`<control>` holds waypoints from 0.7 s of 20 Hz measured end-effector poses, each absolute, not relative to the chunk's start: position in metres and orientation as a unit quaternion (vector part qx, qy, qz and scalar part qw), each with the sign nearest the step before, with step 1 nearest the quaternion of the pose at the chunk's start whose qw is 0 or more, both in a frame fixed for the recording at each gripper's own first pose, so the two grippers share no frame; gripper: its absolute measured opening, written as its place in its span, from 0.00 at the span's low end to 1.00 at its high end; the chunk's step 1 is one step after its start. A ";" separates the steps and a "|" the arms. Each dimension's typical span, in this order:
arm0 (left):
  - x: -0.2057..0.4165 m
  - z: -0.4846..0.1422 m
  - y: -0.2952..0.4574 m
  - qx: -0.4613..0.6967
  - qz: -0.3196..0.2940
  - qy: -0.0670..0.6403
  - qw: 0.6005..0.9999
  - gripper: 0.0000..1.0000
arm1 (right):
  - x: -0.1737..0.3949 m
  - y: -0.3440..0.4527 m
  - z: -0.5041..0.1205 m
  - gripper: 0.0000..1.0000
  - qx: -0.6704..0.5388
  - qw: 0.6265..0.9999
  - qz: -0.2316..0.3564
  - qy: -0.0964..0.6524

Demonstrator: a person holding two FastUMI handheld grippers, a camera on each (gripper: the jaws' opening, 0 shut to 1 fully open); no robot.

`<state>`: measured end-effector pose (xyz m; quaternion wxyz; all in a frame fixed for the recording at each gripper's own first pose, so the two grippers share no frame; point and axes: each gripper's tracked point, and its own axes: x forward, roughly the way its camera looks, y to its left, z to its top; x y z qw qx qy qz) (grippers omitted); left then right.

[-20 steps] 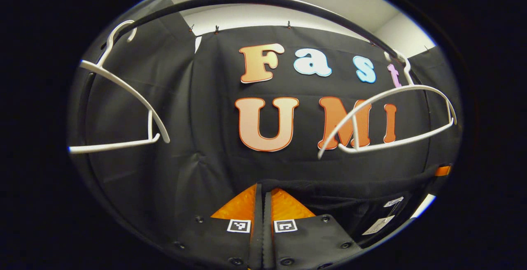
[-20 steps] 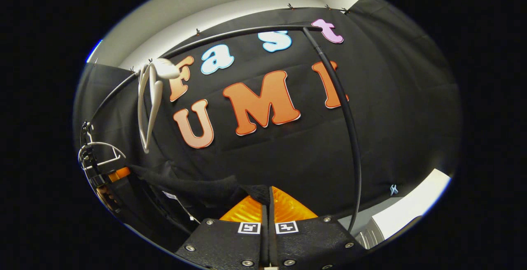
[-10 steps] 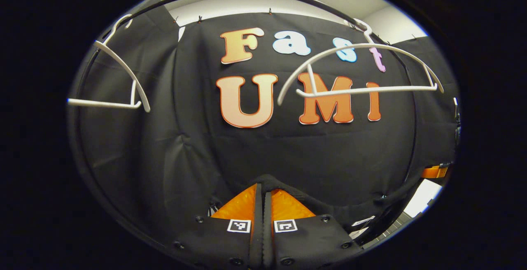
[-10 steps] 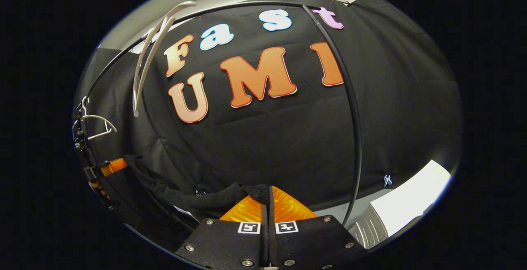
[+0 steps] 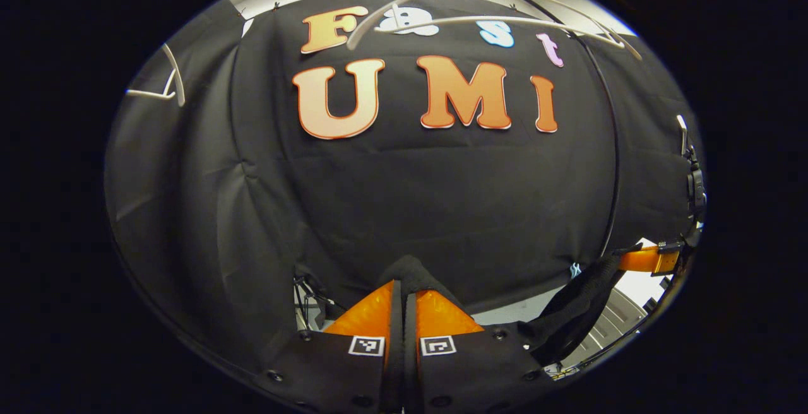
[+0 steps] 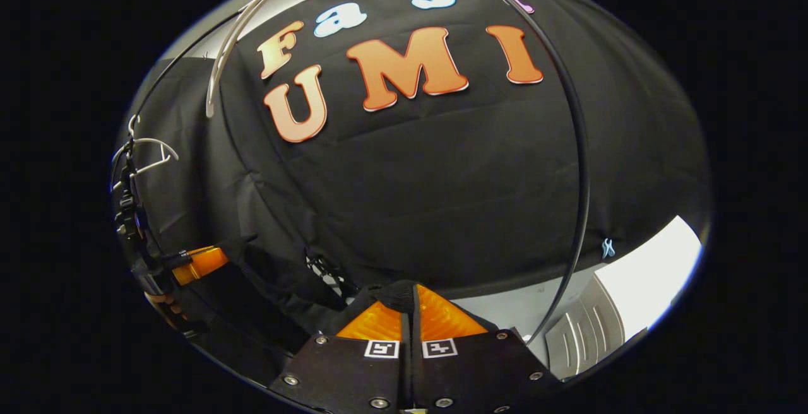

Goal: Grasp the clothes on the hanger with both hands and then place them into the laundry hamper below.

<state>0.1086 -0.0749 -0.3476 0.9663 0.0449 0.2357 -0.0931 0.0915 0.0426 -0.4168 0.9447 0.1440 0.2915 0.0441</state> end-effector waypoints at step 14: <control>0.046 -0.545 -0.096 0.004 -0.101 0.399 0.911 0.07 | 0.049 0.073 -0.582 0.00 0.117 0.901 0.046 0.416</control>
